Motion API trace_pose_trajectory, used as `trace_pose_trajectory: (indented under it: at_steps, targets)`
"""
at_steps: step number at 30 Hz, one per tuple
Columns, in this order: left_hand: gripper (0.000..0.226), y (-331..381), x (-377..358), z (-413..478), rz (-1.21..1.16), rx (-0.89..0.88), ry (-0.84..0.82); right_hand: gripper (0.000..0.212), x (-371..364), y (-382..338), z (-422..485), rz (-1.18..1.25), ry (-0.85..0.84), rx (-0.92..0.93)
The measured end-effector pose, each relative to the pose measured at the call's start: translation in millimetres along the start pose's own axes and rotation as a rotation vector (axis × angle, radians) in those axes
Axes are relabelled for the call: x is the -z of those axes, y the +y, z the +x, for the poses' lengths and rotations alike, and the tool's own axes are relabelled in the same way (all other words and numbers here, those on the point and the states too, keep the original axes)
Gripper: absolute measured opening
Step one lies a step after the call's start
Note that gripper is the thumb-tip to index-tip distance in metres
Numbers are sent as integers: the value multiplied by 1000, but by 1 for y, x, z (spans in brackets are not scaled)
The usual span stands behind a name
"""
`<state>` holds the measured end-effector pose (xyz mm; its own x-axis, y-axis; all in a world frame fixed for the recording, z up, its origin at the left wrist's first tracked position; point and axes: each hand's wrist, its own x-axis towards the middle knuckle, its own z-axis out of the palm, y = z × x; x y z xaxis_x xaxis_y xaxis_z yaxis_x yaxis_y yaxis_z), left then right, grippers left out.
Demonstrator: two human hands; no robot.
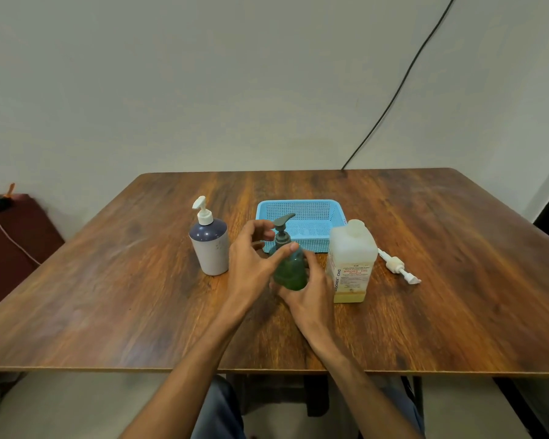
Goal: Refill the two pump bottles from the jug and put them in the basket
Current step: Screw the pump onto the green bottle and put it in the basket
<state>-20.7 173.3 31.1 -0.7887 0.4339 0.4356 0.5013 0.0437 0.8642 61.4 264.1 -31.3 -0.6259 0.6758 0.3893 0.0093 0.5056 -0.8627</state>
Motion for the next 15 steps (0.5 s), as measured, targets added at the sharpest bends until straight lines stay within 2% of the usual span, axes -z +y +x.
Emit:
trace_pose_trajectory:
  at_steps: [2,4,6,9,11,12,15]
  targets:
    - [35,2,-2,-1,9,-43,42,76,0,-1,0,-7,-4,7]
    - [26,0,0,0,37,-67,4,75,0,-1,2,-4,-2,4]
    - [29,-5,4,1,27,-55,-91,76,-1,0,3,-9,-6,-7]
    - [50,-4,8,-3,-198,61,-196,77,-1,1,2,-6,-14,-7]
    - [65,-4,3,-5,-221,67,-110,77,-1,0,1,5,-7,-2]
    - [65,-3,-1,-7,-208,60,-47,79,0,0,1,11,-4,-3]
    - [41,2,-11,-6,-176,50,96,78,0,-1,1,11,-12,-8]
